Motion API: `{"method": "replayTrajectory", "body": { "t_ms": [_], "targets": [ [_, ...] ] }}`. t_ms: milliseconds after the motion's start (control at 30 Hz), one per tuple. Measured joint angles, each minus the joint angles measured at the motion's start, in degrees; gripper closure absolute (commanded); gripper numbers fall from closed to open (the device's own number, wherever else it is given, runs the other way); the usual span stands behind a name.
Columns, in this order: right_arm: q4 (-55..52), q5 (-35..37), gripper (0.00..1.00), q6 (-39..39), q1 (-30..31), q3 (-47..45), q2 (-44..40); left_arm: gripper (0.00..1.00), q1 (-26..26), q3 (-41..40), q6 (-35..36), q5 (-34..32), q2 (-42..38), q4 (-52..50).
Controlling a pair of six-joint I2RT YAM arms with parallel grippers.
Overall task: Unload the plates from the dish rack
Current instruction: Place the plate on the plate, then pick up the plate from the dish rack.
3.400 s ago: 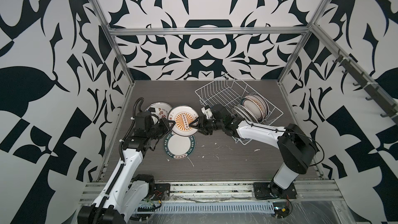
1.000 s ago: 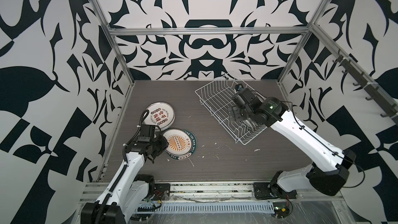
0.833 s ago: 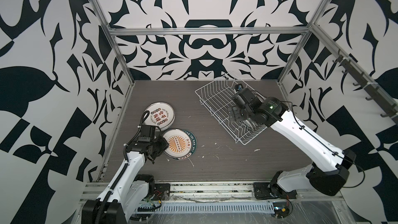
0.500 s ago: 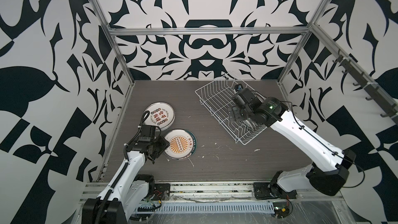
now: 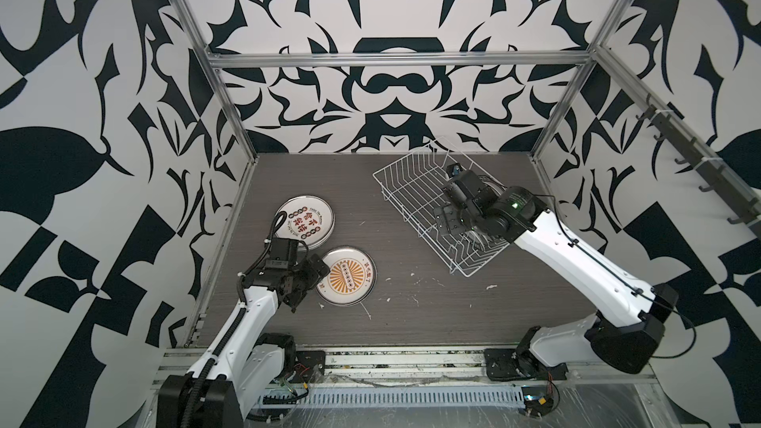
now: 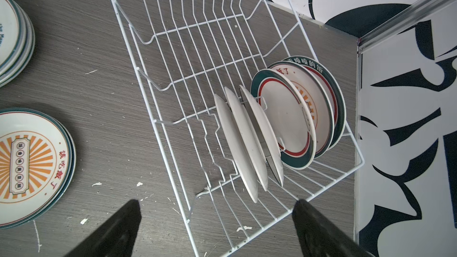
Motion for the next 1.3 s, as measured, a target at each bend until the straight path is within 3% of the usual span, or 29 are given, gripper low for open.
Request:
{"method": "replayTrajectory", "body": {
  "t_ms": [500, 867, 1300],
  "targets": [
    [-0.81, -7.28, 0.00, -5.51, -3.58, -0.33, 5.40, 0.01, 0.00, 13.05, 0.52, -0.61, -6.75, -2.08],
    [-1.86, -5.35, 0.02, -5.95, -3.56, -2.45, 7.85, 0.01, 0.00, 14.40, 1.05, -0.92, -3.13, -2.32],
    [-0.55, -4.09, 0.26, -7.06, -3.56, -4.22, 8.31, 0.01, 0.00, 10.88, 0.92, -1.70, -9.07, -0.59]
  ]
}}
